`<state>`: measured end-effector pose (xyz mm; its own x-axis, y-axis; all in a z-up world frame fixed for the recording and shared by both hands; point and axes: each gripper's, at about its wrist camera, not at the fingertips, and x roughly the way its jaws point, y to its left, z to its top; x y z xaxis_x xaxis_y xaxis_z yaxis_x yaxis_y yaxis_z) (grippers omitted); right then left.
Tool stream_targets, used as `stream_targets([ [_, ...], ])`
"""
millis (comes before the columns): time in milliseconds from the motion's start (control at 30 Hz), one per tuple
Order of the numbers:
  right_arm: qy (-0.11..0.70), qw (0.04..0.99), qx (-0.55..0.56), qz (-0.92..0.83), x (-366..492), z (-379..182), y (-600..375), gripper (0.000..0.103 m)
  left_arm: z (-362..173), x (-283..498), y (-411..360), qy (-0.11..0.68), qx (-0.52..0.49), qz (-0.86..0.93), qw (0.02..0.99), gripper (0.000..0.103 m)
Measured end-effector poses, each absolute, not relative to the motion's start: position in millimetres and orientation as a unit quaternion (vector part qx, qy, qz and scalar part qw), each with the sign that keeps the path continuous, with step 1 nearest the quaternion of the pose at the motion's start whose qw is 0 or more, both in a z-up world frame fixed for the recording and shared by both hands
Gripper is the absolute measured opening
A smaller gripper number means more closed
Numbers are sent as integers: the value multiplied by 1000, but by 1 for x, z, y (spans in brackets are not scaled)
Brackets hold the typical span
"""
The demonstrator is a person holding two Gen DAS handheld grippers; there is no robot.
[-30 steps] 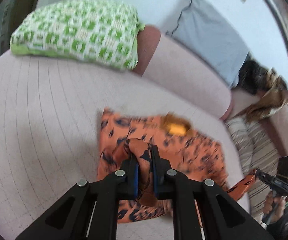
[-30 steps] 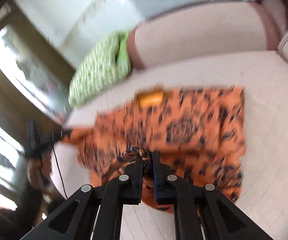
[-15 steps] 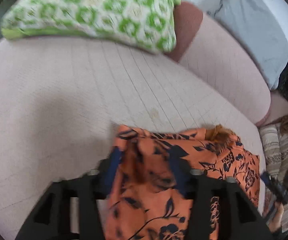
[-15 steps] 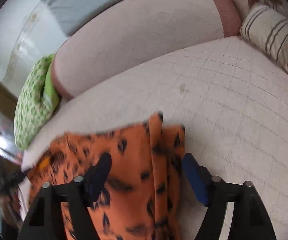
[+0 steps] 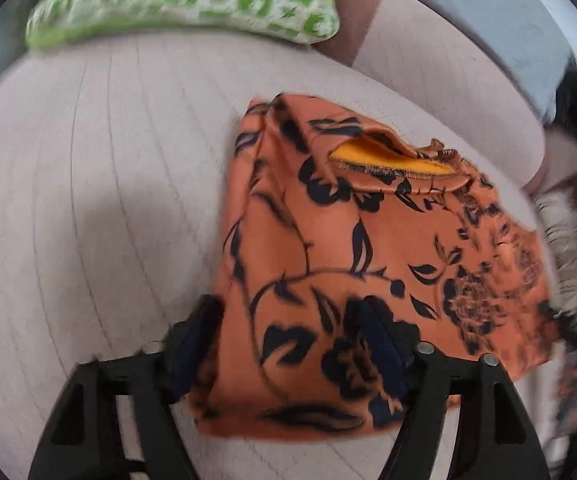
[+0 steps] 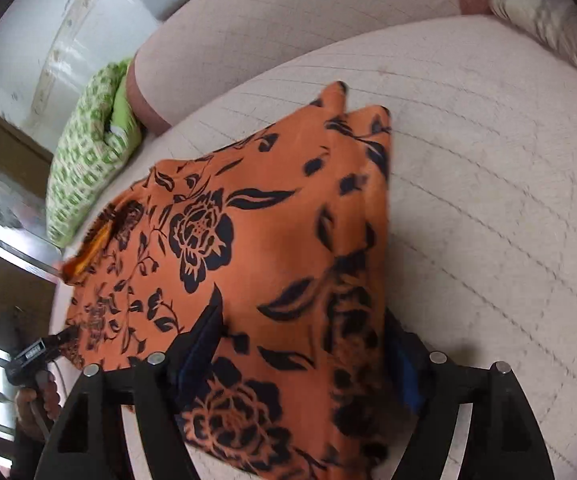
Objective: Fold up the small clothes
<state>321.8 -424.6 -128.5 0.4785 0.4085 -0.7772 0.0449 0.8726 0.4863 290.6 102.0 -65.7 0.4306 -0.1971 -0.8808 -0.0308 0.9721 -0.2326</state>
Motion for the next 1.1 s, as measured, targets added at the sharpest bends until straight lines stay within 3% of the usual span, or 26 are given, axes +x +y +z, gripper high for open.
stream_targets([
  [33, 506, 821, 234, 120, 326, -130, -420, 26, -65, 297, 98, 538, -96, -46, 836, 13],
  [200, 516, 811, 249, 115, 325, -113, -413, 22, -39, 310, 109, 540, -158, -43, 825, 12],
  [433, 480, 837, 203, 165, 239, -23, -399, 21, 30, 214, 115, 492, -144, -79, 855, 11],
  [500, 486, 836, 197, 164, 203, -23, -402, 22, 8, 185, 111, 519, -137, -84, 840, 15],
  [533, 500, 829, 192, 160, 177, -39, -403, 29, -18, 171, 114, 540, -139, -89, 826, 15],
  [600, 529, 811, 197, 154, 151, -78, -409, 54, -69, 158, 124, 580, -139, -70, 799, 22],
  [633, 573, 788, 190, 124, 137, -116, -412, 70, -72, 154, 131, 559, -162, -76, 810, 24],
  [667, 585, 783, 186, 102, 126, -133, -415, 69, -69, 152, 140, 546, -190, -79, 812, 24],
  [800, 507, 827, 216, 108, 102, -104, -427, 70, -38, 166, 145, 513, -169, -60, 839, 44],
  [967, 458, 853, 234, 86, 123, -81, -440, 71, -28, 177, 119, 512, -122, -79, 846, 47],
  [1100, 474, 849, 224, 73, 154, -94, -435, 71, -51, 174, 104, 532, -118, -74, 835, 47],
])
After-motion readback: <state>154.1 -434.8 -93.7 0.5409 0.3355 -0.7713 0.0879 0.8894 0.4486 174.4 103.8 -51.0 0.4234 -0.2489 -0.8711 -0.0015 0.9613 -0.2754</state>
